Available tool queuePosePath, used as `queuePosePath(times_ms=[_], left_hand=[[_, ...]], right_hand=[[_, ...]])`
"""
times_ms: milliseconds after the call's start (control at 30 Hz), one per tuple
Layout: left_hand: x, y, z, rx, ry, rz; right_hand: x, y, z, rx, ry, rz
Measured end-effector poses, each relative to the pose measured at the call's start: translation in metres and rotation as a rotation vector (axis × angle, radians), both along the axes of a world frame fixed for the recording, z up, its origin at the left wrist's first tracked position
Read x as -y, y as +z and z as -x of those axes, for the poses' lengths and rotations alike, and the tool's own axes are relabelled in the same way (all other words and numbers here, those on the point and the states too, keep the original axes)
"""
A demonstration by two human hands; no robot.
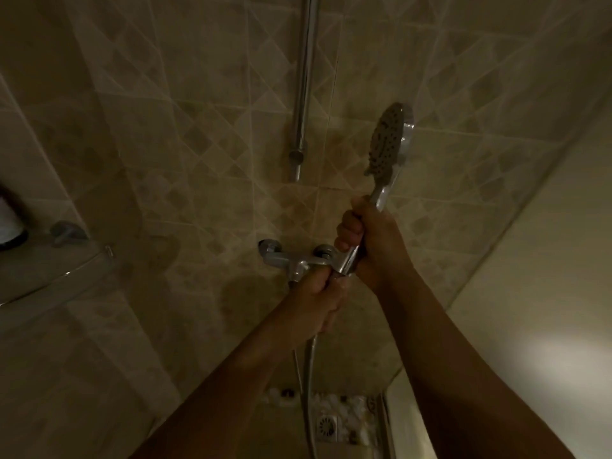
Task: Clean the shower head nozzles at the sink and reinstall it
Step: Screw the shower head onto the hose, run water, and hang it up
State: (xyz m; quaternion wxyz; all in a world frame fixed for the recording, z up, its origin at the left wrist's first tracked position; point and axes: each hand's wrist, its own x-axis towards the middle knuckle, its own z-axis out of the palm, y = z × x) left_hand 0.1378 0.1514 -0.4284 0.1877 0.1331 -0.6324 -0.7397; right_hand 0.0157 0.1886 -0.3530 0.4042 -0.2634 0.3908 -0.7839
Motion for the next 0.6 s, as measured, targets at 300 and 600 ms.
queuePosePath(times_ms=[300, 600], left_hand=[[-0.007, -0.024, 0.003, 0.131, 0.101, 0.181], [0.001, -0.001, -0.017, -0.096, -0.611, -0.56]], right_hand=[[-0.007, -0.029, 0.0, 0.07, -0.202, -0.226], [-0.02, -0.003, 0.002, 0.146, 0.481, 0.213]])
